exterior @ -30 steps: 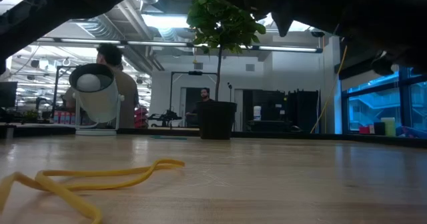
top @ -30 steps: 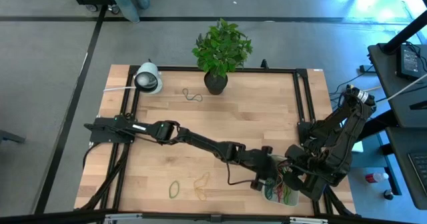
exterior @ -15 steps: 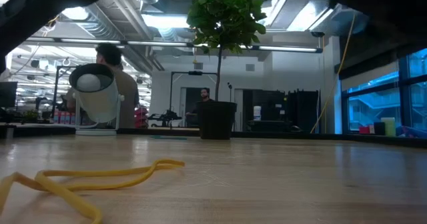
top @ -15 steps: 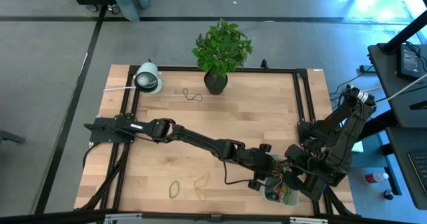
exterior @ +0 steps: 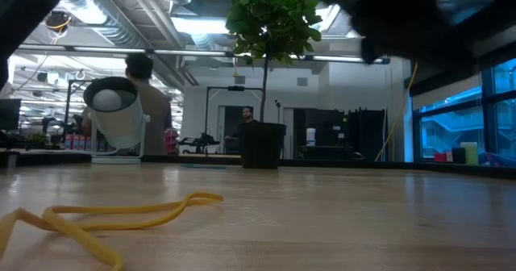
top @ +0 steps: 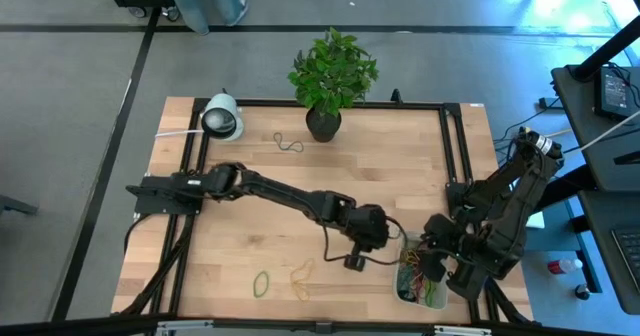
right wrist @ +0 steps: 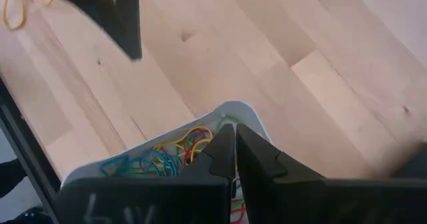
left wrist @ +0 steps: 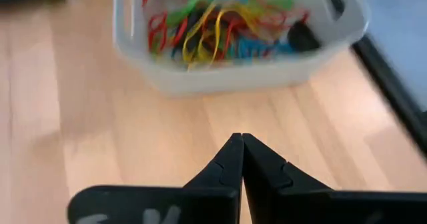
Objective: Pick and place rubber bands into bin
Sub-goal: Put the blue rubber band into the gray bin
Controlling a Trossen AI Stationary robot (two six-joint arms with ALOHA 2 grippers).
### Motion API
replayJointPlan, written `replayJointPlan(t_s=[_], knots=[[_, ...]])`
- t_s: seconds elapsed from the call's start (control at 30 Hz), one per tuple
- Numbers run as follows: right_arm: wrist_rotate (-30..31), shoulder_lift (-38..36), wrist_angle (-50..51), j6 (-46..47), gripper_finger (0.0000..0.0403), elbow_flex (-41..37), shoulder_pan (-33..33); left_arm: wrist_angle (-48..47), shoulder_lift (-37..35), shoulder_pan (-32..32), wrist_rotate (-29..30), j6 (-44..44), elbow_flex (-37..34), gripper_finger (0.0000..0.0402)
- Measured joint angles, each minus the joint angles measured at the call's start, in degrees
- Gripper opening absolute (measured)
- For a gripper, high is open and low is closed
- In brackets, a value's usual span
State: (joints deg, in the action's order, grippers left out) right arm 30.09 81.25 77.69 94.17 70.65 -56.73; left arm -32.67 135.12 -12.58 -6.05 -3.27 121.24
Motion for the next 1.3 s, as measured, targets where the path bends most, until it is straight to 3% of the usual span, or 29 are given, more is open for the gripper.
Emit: replayJointPlan(t_s=[0.1, 0.3, 0.47, 0.63, 0.87, 1.0, 1.17, 1.3], knots=[[0.3, 0.0, -0.5, -0.1, 0.0021, 0.0, 1.6, 6.9, -6.3, 0.2, 0.9, 1.1, -12.5, 0.0002], [0.5, 0.0, -2.0, -2.7, 0.0021, 0.0, 8.1, 28.3, -24.8, 0.2, 4.0, 7.4, -44.1, 0.0001], [0.5, 0.0, -16.8, -20.1, 0.0011, -1.7, 17.7, 34.7, -40.0, -1.1, 9.8, 10.9, -64.9, 0.0001], [0.3, 2.9, -35.8, -37.9, 0.0006, -2.6, 29.2, 35.6, -55.4, -2.7, 12.6, 13.7, -80.0, 0.0001], [-4.0, 13.5, -59.6, -53.8, 0.0004, -2.6, 41.3, 35.9, -77.6, -3.6, 15.0, 16.3, -95.4, 0.0001], [-4.2, 21.3, -67.5, -58.1, 0.0004, -0.2, 45.8, 35.4, -88.3, -3.6, 15.2, 16.2, -101.0, 0.0001], [-4.2, 31.1, -76.8, -57.6, 0.0011, 2.0, 51.0, 32.3, -97.9, -3.6, 15.2, 16.1, -105.3, 0.0001], [-4.2, 37.4, -85.1, -53.7, 0.005, 2.3, 54.5, 29.9, -102.2, -3.6, 15.2, 16.1, -107.0, 0.0001]])
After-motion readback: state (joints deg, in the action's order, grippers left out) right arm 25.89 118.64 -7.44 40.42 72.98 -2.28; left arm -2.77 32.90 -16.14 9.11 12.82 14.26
